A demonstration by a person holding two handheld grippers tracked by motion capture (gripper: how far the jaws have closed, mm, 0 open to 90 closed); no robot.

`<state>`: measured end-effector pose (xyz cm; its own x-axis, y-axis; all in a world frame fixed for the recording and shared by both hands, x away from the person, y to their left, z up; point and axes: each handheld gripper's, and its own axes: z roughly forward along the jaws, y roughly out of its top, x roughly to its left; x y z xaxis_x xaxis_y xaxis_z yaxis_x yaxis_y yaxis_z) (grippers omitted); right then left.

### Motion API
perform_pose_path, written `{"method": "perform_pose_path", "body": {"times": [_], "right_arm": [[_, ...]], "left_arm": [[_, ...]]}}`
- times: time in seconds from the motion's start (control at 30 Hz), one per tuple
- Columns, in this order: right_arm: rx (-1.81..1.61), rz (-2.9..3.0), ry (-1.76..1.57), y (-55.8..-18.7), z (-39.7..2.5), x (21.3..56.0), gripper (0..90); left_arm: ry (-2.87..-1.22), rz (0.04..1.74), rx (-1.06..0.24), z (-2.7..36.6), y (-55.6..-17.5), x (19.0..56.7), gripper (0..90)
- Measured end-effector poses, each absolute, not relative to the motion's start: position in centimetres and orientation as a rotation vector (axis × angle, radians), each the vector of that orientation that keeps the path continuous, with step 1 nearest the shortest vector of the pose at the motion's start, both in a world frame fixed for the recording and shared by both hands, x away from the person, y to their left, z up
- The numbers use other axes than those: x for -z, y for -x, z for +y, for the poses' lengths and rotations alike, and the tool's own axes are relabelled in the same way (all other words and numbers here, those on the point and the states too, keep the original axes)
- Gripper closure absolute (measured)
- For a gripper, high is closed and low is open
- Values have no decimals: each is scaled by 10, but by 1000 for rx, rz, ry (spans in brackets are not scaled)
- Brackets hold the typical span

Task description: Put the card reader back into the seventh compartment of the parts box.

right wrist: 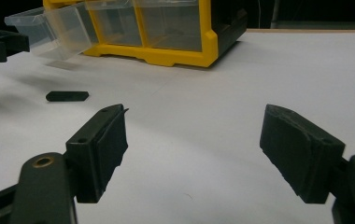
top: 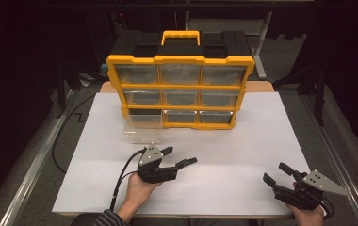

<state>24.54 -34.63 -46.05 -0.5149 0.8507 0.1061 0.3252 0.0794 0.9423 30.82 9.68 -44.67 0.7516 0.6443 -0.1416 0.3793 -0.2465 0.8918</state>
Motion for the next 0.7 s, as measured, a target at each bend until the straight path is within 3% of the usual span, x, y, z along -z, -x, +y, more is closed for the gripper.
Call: {"method": "perform_pose_path", "body": {"times": [0.7], "right_arm": [[-1447, 1885, -1156, -245, -346, 460, 236]], "left_arm": [[-1944, 790, -275, 72, -319, 440, 327]]}}
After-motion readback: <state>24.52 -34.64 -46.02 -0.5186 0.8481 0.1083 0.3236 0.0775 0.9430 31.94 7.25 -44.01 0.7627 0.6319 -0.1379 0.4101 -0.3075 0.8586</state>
